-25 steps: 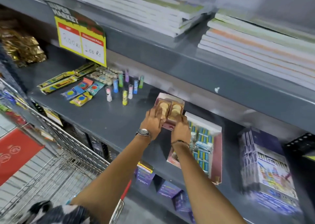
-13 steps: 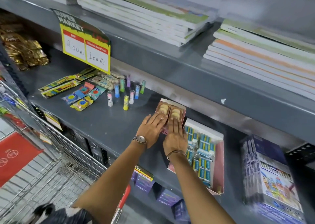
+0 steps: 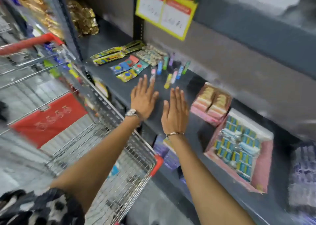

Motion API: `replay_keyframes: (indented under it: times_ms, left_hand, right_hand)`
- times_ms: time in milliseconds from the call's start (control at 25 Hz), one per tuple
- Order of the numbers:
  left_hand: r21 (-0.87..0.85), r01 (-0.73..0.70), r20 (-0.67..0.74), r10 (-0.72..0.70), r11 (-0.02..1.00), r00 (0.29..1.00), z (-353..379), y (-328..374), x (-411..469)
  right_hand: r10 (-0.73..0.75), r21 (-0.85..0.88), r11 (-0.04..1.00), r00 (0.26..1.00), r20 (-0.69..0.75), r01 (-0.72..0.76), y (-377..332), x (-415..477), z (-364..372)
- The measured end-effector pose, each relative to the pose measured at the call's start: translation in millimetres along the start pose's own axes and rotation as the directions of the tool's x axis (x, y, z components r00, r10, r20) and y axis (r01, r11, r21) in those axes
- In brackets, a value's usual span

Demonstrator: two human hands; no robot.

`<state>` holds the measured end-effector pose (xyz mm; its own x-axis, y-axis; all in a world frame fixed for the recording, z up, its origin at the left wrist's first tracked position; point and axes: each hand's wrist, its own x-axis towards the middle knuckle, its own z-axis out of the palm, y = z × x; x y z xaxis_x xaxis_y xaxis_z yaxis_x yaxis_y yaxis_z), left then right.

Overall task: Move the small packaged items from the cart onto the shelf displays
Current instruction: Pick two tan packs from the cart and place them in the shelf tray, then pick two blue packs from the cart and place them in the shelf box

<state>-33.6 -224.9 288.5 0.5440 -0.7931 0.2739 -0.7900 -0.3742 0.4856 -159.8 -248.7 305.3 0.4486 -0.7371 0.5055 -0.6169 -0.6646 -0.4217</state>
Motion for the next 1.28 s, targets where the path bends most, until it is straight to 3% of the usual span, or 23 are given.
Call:
replay_keyframes:
  times_ms: [160,240,320,360,440,480,520,680,840,1000,1080,1160,1280]
  left_hand:
    - [0.019,0.380,-0.044,-0.379,0.925,0.924,-19,-133,-54]
    - [0.109,0.483,0.035,-0.489,0.869,0.872,0,-189,-102]
    - [0.230,0.532,0.207,-0.575,0.815,0.792,30,-226,-149]
    - [0.285,0.541,0.303,-0.610,0.791,0.732,48,-244,-171]
    - [0.348,0.524,0.474,-0.627,0.778,0.618,85,-271,-206]
    - [0.350,0.525,0.541,-0.625,0.776,0.563,103,-280,-221]
    - [0.334,0.539,0.587,-0.618,0.773,0.523,119,-285,-232]
    - [0.250,0.593,0.667,-0.580,0.766,0.468,162,-290,-252]
    - [0.178,0.728,0.561,-0.676,0.662,0.478,165,-304,-259]
    - [0.213,0.870,0.425,-0.844,0.444,0.327,150,-325,-268]
    - [0.216,0.889,0.433,-0.855,0.405,0.284,147,-331,-267]
    - [0.188,0.886,0.431,-0.846,0.424,0.314,147,-332,-263]
    - [0.034,0.875,0.401,-0.808,0.483,0.431,145,-331,-255]
  right_hand:
    - [-0.269,0.161,0.957,0.942,0.198,0.240,-50,-59,81]
    - [-0.298,0.208,0.949,0.886,0.356,0.236,-60,-99,127]
    - [-0.247,0.190,0.967,0.813,0.527,0.171,-54,-133,168]
    - [-0.189,0.169,0.980,0.747,0.637,0.104,-50,-149,192]
    - [-0.024,0.033,0.999,0.510,0.860,-0.009,-32,-179,236]
    - [0.035,-0.028,0.999,0.405,0.914,-0.025,-22,-193,255]
    - [0.074,-0.065,0.997,0.350,0.934,-0.037,-13,-205,269]
    - [-0.001,-0.029,0.996,0.323,0.946,0.088,1,-229,305]
    - [-0.123,0.070,0.974,0.241,0.963,0.217,8,-225,321]
    - [-0.045,0.020,0.992,0.196,0.979,0.126,8,-218,324]
    - [-0.010,-0.011,0.995,0.210,0.978,0.101,4,-218,326]
    - [0.066,-0.066,0.998,0.263,0.962,-0.008,-1,-223,326]
    - [0.149,-0.104,0.982,0.307,0.940,-0.157,-3,-234,323]
